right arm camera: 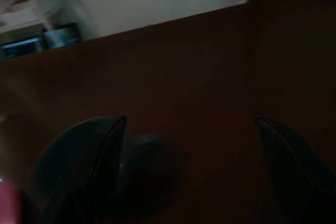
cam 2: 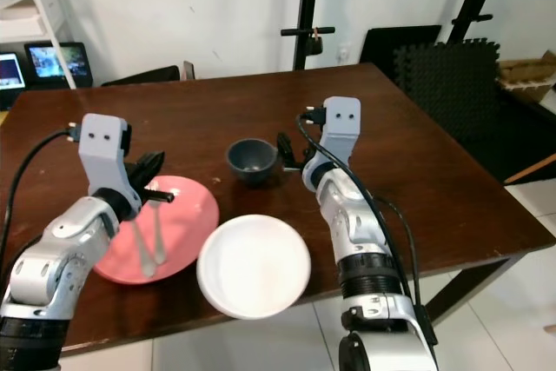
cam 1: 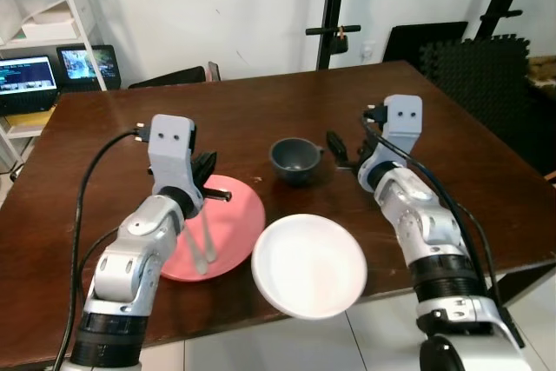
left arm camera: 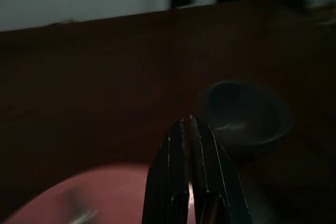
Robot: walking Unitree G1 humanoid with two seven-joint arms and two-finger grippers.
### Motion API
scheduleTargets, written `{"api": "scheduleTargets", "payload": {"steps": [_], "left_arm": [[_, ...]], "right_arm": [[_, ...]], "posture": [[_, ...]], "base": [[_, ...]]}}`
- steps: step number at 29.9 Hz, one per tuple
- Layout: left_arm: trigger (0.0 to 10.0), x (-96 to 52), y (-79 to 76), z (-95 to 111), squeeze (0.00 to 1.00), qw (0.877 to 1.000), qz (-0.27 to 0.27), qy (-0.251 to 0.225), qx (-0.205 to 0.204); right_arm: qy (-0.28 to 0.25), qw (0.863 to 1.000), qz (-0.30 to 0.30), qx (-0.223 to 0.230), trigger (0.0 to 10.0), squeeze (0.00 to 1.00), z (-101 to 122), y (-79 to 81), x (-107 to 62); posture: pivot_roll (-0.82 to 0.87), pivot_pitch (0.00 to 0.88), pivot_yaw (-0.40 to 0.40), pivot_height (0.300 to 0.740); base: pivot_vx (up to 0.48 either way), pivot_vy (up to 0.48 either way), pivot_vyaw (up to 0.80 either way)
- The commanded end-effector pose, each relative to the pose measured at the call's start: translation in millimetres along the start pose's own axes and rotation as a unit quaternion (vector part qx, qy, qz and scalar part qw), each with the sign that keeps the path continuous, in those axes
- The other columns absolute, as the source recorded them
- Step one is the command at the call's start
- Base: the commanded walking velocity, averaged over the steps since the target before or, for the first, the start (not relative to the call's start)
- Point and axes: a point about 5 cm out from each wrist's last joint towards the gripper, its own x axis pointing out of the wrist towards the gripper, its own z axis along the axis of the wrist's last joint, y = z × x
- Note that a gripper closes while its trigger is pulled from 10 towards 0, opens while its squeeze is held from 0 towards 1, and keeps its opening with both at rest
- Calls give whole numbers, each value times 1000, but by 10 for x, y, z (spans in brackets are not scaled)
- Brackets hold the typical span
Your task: Setting the table
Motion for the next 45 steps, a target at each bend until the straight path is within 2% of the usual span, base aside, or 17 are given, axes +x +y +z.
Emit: {"api": "scheduleTargets", "payload": {"steps": [1,7,17,28,32,34,35,37,38,39,42,45], "left_arm": [[10000,-8,23,-35,0,1000,6,9,3],[10000,-6,37,-38,0,1000,11,10,0],[10000,-5,33,-36,0,1000,12,8,-9],[10000,-16,44,-45,0,1000,15,11,-1],[10000,-48,90,-78,0,999,9,32,27],[10000,-78,147,-24,0,998,-10,31,54],[10000,-78,147,-24,0,998,-10,31,54],[10000,-165,326,113,0,994,-52,32,92],[10000,-267,496,206,0,988,-86,43,124],[10000,-267,496,206,0,988,-86,43,124],[10000,-348,621,262,0,981,-111,53,149],[10000,-375,580,274,0,976,-140,52,157]], "right_arm": [[-4,1000,4,1,10000,0,25,20,8],[-3,1000,3,2,10000,0,27,17,8],[-4,1000,3,3,10000,0,31,17,9],[-3,1000,3,3,10000,0,34,19,6],[7,1000,13,2,10000,0,22,9,3],[14,999,33,0,10000,0,22,8,-8],[14,999,33,0,10000,0,22,8,-8],[47,995,82,-15,10000,0,-12,36,-39],[79,984,158,-19,10000,0,-22,132,-94],[79,984,158,-19,10000,0,-22,132,-94],[80,977,190,-50,10000,0,97,125,-112],[94,970,213,-75,10000,0,138,63,-148]], "posture": [[0,123,71,740],[0,125,69,740],[-1,126,69,740],[-1,129,68,740],[0,132,68,740],[3,135,67,740],[3,135,67,740],[24,142,64,740],[25,143,59,740],[25,143,59,740],[20,155,46,740],[15,147,42,740]], "base": [[277,0,0],[276,0,0],[0,0,0],[0,0,0],[0,0,0],[0,0,0],[0,0,0],[0,0,0],[0,0,0],[0,0,0],[0,0,0],[0,0,0]]}}
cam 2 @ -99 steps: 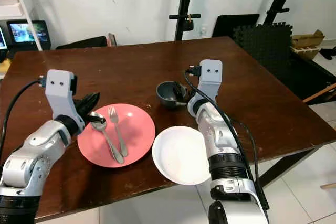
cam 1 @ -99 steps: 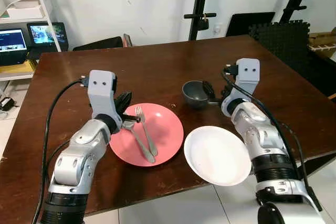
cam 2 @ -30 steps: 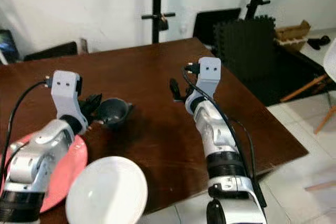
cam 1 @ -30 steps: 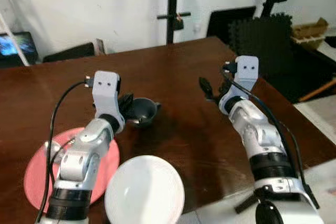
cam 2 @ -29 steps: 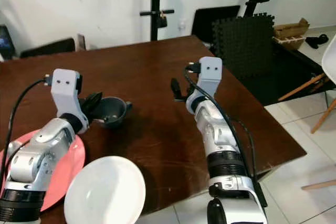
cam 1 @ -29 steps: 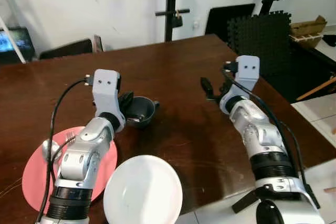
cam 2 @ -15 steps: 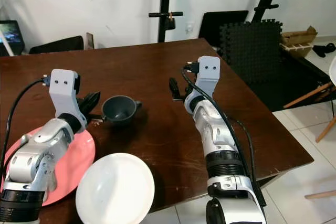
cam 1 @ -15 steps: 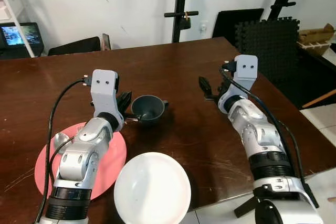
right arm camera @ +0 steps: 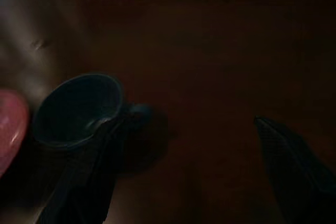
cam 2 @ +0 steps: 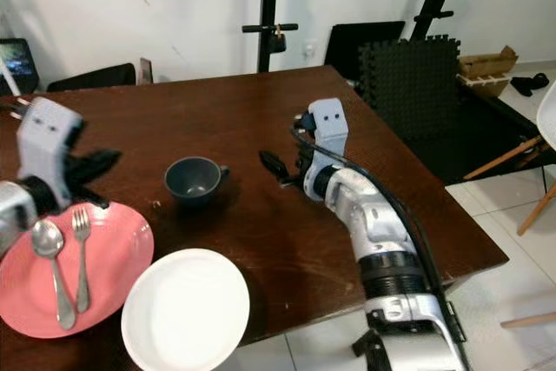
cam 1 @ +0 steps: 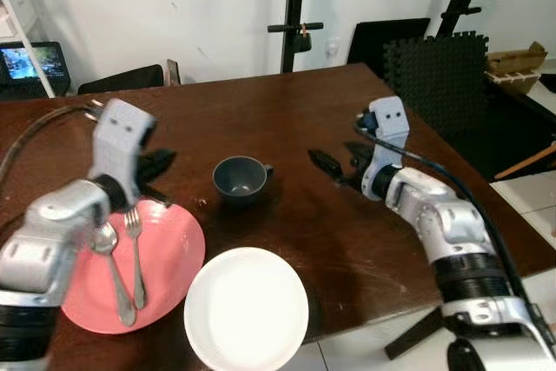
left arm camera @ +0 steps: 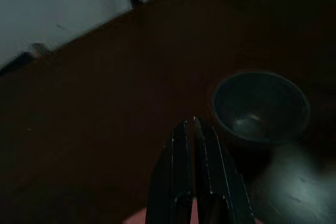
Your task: Setting the table
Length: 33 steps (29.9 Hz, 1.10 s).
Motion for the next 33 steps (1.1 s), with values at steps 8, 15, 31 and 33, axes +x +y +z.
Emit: {"api": "scheduleTargets", "payload": {"steps": [8,15,31,33], "left_arm": [[10000,32,-182,26,0,997,-74,-13,21],[10000,87,-194,48,0,997,-77,-23,20],[10000,120,-314,37,0,996,-83,-30,12],[10000,118,-319,35,0,996,-83,-30,12]], "right_arm": [[88,987,127,-45,10000,0,-115,55,-284],[123,972,197,-17,10000,0,-331,292,-291],[165,950,250,-87,10000,0,-580,588,-110],[169,949,250,-88,10000,0,-598,586,-114]], "posture": [[-14,151,40,740],[-23,160,38,740],[-15,168,18,740],[-14,166,17,740]], "base": [[0,0,0],[0,0,0],[0,0,0],[0,0,0]]}}
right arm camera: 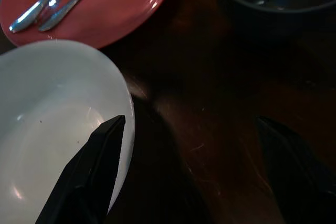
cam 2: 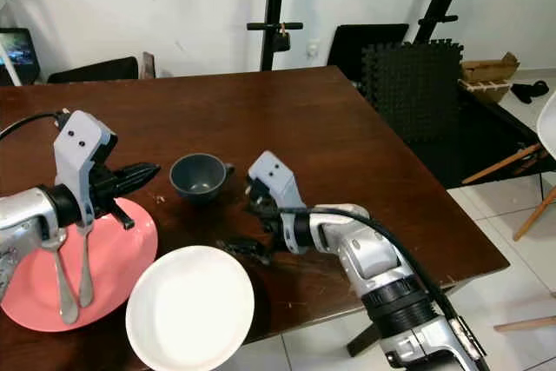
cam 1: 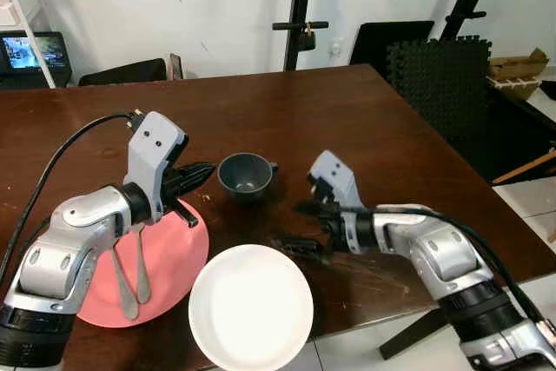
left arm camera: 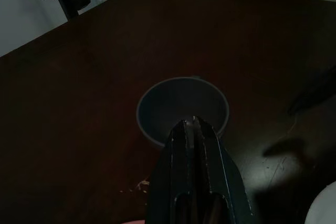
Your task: Setting the table
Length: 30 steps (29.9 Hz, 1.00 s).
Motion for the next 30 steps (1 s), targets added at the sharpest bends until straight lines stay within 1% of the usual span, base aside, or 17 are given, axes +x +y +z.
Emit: {"api": "scheduleTargets", "payload": {"steps": [1,6,8,12,14,16,19,26,29,30], "left_arm": [[10000,-7,-61,-21,0,1000,-7,-1,-1],[10000,-9,-69,-29,0,1000,-7,-1,-2],[10000,-9,-74,-33,0,1000,-7,-1,-3],[10000,-6,-85,-39,0,1000,-8,-1,-3],[10000,-6,-86,-39,0,1000,-8,-2,-3],[10000,-2,-88,-37,0,1000,-8,-2,-4],[10000,3,-97,-32,0,1000,-8,-3,-4],[10000,10,-112,-23,0,1000,-8,-4,-4],[10000,11,-117,-19,0,1000,-5,-5,-5],[10000,11,-117,-19,0,1000,-5,-5,-5]], "right_arm": [[14,1000,1,4,10000,0,-108,0,7],[13,1000,5,-3,10000,0,-130,-12,-26],[13,1000,18,-15,10000,0,-141,-1,-50],[-11,999,48,-12,10000,0,-100,48,-117],[-9,998,59,-20,10000,0,-103,73,-129],[4,998,61,-24,10000,0,-147,92,-116],[23,998,52,-18,10000,0,-239,95,-63],[36,998,45,-9,10000,0,-308,104,21],[48,999,9,8,10000,0,-366,50,108],[48,999,9,8,10000,0,-366,50,108]], "posture": [[-12,167,16,740],[-13,166,16,740],[-11,163,18,740],[-7,161,18,740],[-8,160,19,740],[-7,159,19,740],[-5,159,19,740],[-4,160,16,740],[-2,161,11,740],[-2,161,11,740]], "base": [[0,0,0],[0,0,0],[0,0,0],[0,0,0],[0,0,0],[0,0,0],[0,0,0],[0,0,0],[0,0,0],[0,0,0]]}}
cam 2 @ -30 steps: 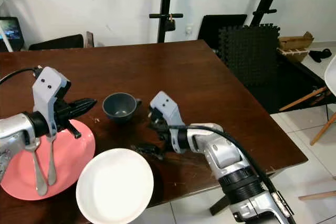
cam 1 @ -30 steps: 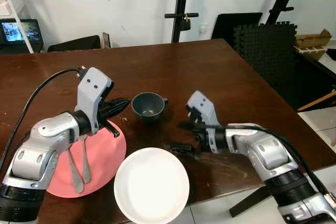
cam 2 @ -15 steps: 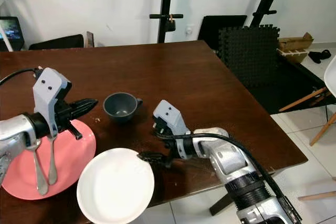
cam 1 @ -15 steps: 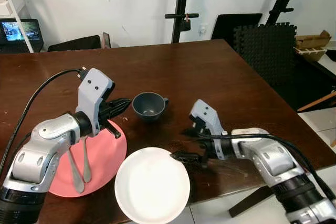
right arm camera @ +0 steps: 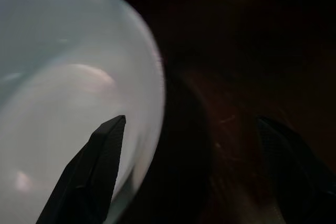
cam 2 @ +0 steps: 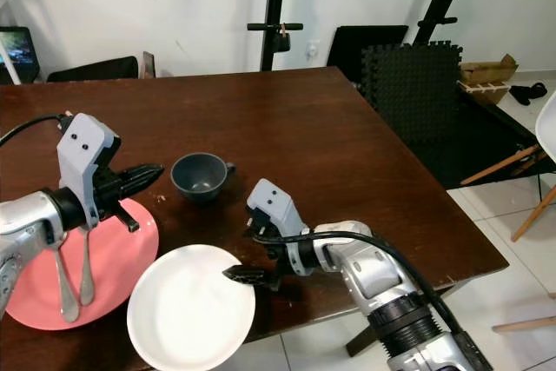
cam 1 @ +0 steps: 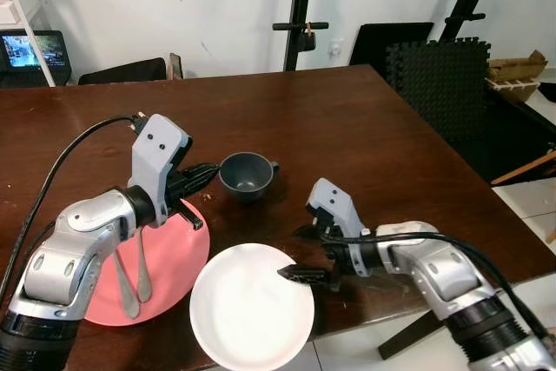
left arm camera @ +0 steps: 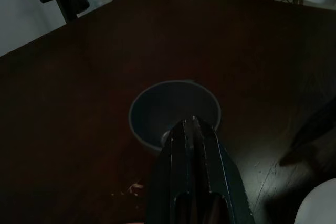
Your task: Setting the table
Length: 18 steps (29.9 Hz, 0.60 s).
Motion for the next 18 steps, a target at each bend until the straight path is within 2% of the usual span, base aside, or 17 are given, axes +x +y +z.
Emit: {"api": "scheduleTargets", "payload": {"steps": [1,3,4,6,7,13,17,18], "left_arm": [[10000,-8,-42,-21,0,1000,-4,5,0],[10000,-8,-44,-22,0,1000,-3,5,0],[10000,-9,-43,-23,0,1000,-3,5,-1],[10000,-9,-43,-23,0,1000,-2,5,-1],[10000,-9,-42,-25,0,1000,-1,5,-1],[10000,-4,-45,-27,0,1000,0,4,-2],[10000,0,-52,-38,0,1000,4,4,-5],[10000,1,-57,-52,0,1000,11,5,-11]], "right_arm": [[14,999,-28,21,2471,0,-75,-49,40],[12,999,-34,28,2471,0,-74,-59,49],[7,999,-38,37,0,0,-71,-64,54],[4,998,-39,44,0,0,-70,-68,58],[-11,997,-34,63,0,0,-42,-62,54],[-54,993,-39,93,0,0,61,-91,21],[-116,982,-75,131,0,0,248,-204,-34],[-146,975,-88,143,0,0,338,-243,-77]], "posture": [[-1,162,9,740],[-2,162,7,740],[-3,162,7,740],[-3,162,7,740],[-6,164,6,740],[-7,164,7,740],[-6,163,7,740],[-4,161,8,740]], "base": [[0,0,0],[0,0,0],[0,0,0],[0,0,0],[0,0,0],[0,0,0],[0,0,0],[0,0,0]]}}
